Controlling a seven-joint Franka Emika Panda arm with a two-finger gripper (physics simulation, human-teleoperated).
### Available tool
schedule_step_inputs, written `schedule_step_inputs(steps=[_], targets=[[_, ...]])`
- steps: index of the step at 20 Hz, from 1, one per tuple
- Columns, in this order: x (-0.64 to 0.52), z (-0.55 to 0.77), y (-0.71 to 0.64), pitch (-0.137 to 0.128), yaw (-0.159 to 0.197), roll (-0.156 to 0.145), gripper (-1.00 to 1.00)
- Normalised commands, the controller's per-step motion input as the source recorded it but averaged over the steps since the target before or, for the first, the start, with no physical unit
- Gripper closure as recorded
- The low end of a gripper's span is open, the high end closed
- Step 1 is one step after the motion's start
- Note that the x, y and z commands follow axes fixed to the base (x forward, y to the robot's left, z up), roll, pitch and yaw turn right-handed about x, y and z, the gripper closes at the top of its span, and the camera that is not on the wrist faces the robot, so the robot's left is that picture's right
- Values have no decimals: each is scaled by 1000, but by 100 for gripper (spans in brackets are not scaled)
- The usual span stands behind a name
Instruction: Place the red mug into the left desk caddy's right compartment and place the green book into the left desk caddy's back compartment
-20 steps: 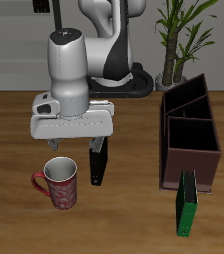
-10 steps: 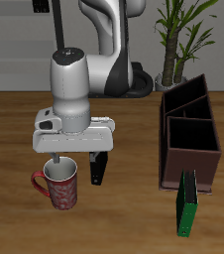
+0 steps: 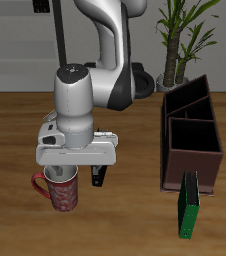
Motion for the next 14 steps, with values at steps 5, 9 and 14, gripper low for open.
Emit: schedule_step_inputs(steps=[5, 9, 14], targets=[[84, -222, -1, 39, -19, -3, -100], [73, -145, -132, 32, -57, -39, 100], [-4, 15, -49, -1, -5, -11, 100]])
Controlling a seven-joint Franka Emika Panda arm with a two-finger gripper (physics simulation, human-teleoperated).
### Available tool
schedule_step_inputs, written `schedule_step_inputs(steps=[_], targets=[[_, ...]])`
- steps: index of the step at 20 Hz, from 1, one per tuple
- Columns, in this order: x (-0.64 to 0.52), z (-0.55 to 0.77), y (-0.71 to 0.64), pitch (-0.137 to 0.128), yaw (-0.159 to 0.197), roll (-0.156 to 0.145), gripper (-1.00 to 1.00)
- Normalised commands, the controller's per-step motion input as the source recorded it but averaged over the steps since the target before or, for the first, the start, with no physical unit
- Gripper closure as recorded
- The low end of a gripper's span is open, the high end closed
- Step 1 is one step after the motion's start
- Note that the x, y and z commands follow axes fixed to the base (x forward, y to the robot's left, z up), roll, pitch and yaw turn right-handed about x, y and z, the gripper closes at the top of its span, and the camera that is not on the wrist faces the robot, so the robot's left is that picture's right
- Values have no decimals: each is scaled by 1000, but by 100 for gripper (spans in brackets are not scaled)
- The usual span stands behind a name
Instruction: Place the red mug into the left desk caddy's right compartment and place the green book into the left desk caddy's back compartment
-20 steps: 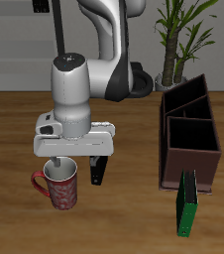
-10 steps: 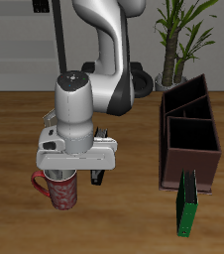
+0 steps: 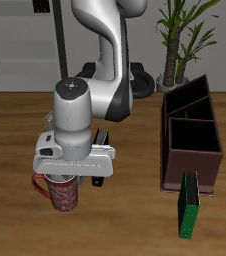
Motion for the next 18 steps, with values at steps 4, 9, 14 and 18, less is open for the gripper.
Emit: schedule_step_inputs(steps=[4, 9, 14, 18], targets=[[14, 124, -111, -6, -33, -19, 100], [-60, 339, -100, -35, -1, -49, 100], [-183, 607, -36, -52, -32, -58, 100], [-281, 683, 93, -57, -46, -37, 100]])
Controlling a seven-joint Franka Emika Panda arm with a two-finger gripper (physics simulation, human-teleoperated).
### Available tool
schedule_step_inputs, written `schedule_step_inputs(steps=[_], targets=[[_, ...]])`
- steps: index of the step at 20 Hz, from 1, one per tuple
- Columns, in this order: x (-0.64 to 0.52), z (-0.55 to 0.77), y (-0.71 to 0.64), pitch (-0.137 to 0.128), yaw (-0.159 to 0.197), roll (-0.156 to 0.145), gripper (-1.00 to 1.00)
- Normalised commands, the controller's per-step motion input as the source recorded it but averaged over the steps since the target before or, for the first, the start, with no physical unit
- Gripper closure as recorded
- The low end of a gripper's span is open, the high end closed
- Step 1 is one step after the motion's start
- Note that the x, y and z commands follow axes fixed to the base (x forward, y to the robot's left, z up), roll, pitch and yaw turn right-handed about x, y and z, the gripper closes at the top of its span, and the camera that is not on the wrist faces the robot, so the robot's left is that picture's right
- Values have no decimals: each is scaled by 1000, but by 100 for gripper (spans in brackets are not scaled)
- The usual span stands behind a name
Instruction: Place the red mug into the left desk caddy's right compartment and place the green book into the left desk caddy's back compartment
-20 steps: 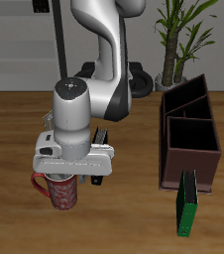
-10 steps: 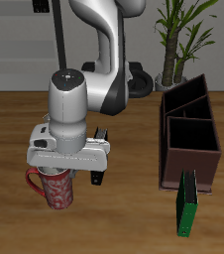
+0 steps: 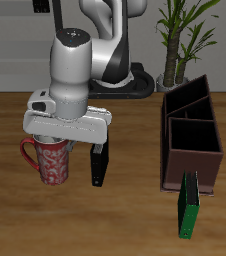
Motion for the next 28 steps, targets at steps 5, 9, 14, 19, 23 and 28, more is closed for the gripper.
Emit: schedule_step_inputs(steps=[5, 9, 14, 19, 23, 28], targets=[[-372, 687, 112, -74, -41, -31, 100], [-384, 436, 124, -16, -33, -9, 100], [-477, 289, 293, -17, 22, 19, 100], [-427, 249, 437, -8, -14, 5, 100], [-323, 233, 531, -15, 20, 1, 100], [-71, 123, 518, 61, 0, -1, 100]])
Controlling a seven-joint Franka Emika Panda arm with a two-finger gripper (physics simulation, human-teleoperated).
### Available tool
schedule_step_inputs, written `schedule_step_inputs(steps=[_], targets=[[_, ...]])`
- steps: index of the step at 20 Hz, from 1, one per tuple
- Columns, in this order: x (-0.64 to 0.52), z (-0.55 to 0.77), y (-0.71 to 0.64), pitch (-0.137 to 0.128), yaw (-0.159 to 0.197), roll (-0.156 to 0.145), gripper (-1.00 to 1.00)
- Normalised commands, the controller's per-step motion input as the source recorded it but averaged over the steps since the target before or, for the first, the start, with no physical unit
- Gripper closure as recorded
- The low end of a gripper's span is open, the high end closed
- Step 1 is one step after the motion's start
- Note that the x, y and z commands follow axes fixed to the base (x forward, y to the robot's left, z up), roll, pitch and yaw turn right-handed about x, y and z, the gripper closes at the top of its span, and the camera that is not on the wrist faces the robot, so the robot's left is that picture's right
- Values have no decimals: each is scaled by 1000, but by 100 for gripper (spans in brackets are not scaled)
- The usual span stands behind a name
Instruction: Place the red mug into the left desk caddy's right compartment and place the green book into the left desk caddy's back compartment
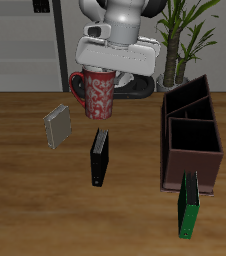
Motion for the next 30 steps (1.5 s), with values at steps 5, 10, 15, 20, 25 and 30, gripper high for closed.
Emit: schedule_step_inputs(steps=[5, 10, 15, 20, 25, 30], targets=[[-115, 187, 694, -9, 30, 14, 100], [70, 101, 650, 14, 19, 26, 100], [148, 13, 410, 14, 11, 2, 100], [162, -44, 353, 18, 26, 19, 100], [309, -165, 342, 67, -38, -18, 100], [70, -131, 315, 35, 4, 15, 100]])
